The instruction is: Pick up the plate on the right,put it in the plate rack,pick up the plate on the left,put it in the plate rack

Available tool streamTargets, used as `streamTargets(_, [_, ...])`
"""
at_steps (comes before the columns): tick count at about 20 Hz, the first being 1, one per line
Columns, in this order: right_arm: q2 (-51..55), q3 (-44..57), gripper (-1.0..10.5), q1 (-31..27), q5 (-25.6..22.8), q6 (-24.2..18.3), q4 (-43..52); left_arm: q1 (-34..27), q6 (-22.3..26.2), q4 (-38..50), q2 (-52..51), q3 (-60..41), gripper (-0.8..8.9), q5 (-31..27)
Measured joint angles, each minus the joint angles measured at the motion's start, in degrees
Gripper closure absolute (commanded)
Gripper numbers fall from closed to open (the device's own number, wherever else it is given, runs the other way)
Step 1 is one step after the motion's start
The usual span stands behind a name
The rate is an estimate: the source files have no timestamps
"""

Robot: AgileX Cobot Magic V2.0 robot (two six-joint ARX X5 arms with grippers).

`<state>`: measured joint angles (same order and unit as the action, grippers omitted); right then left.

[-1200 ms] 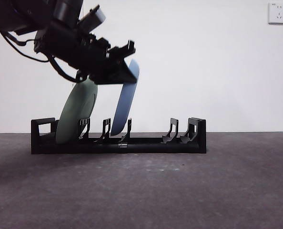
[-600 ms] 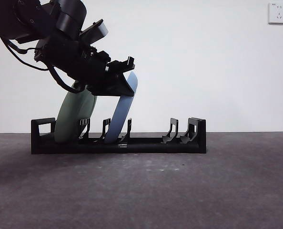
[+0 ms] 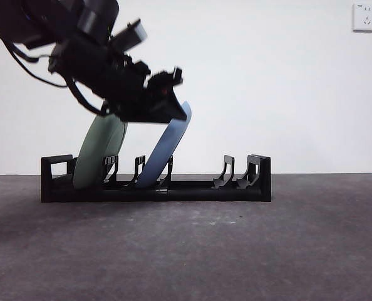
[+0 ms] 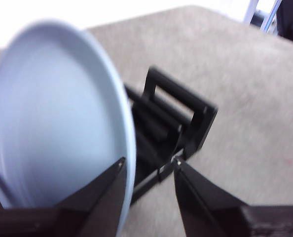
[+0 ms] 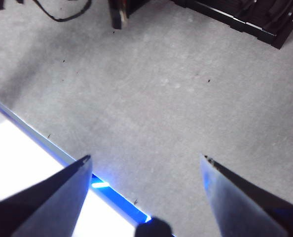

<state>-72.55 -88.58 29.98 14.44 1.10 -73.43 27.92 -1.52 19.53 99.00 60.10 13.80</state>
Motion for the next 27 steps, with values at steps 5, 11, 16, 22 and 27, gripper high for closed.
streamTargets(5, [0.0,0.0,5.7,0.0,0.0,-0.7,0.6,0.8,0.0,-5.1,-9.8,0.0,6.5,0.1])
streamTargets(11, [0.0,0.0,5.7,0.0,0.7,-1.5,2.9,1.5,0.0,-23.1,-27.0,0.0,6.52,0.1])
streamTargets(16, [0.0,0.0,5.7,0.0,7.2,-4.2,2.9,1.5,0.0,-44.1,-43.8,0.0,6.56,0.1])
streamTargets(22, [0.0,0.0,5.7,0.0,9.9,-6.3,2.8,1.6,0.0,-62.3,-56.8,0.0,6.56,0.1])
streamTargets(27, [0.0,0.0,7.0,0.0,10.9,-6.7,2.8,1.6,0.0,-65.9,-58.4,0.0,6.57,0.1])
